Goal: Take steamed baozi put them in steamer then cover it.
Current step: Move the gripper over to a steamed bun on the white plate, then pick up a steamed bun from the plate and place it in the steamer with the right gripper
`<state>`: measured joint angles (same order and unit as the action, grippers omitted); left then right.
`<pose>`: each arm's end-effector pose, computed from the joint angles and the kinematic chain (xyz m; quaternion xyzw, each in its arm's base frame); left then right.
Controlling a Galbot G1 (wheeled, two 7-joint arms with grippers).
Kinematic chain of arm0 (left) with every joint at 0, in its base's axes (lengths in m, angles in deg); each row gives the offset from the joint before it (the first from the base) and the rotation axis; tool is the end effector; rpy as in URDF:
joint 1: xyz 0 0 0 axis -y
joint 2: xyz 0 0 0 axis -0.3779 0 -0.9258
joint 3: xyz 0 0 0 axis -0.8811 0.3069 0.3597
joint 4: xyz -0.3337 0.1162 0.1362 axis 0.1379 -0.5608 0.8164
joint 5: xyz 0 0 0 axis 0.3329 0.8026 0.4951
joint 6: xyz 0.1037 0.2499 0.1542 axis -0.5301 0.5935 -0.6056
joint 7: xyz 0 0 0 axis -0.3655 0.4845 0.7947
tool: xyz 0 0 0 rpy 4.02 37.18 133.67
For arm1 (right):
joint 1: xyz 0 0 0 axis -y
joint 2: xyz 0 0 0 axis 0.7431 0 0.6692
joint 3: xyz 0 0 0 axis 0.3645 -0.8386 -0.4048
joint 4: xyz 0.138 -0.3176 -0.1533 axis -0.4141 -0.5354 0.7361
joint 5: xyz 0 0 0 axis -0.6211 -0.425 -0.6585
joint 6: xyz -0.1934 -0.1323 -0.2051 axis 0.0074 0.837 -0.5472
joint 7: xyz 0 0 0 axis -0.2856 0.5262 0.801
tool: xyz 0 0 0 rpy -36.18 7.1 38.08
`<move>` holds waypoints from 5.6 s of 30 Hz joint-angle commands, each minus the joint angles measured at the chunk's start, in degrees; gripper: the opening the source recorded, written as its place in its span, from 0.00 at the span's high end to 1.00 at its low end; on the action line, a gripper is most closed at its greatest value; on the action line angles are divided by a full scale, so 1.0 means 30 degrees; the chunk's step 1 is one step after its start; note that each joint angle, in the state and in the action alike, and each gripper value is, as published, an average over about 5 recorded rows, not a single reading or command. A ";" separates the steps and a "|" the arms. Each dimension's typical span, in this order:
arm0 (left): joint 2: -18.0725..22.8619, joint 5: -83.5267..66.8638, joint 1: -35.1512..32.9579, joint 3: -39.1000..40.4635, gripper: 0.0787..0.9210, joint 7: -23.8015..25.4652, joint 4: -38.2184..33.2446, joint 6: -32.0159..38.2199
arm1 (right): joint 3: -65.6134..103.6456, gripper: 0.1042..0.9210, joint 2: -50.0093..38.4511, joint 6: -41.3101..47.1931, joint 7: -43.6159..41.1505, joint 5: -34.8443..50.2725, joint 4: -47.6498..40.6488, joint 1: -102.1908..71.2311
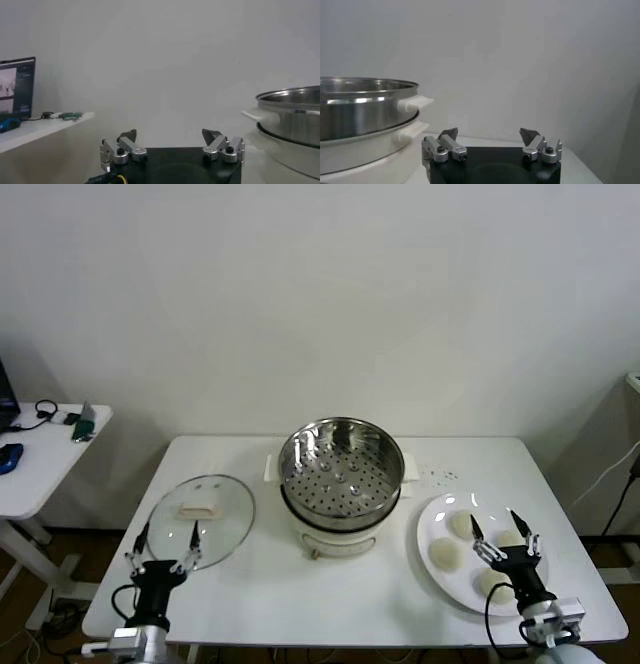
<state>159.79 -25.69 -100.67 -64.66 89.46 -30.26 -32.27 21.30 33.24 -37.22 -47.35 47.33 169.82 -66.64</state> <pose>0.0980 0.0642 -0.3681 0.0598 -0.9958 -0.0682 0.0080 0.1628 -0.1752 -0.3597 0.0712 -0.9921 0.0806 0.0640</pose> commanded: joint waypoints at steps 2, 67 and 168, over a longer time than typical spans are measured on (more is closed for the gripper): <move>-0.0057 0.0525 -0.0010 0.0100 0.12 -0.0631 -0.0041 0.0021 | -0.0093 0.12 -0.1504 0.1738 -0.0585 -0.0967 -0.0004 0.0965; -0.1089 0.0691 0.0111 -0.0010 0.12 -0.1928 0.0503 -0.0395 | -3.3916 0.12 -0.7236 0.3811 -1.6470 -0.4398 -1.5370 3.0136; -0.1945 0.1116 -0.0652 0.0499 0.12 -0.1706 -0.1129 -0.1493 | -3.6826 0.12 0.3929 -0.6960 -1.7202 -1.5147 -1.5123 3.6013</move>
<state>153.85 -22.42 -102.72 -63.18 84.35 -33.36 -36.63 -89.42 44.76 -58.29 -99.39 2.70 124.33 42.14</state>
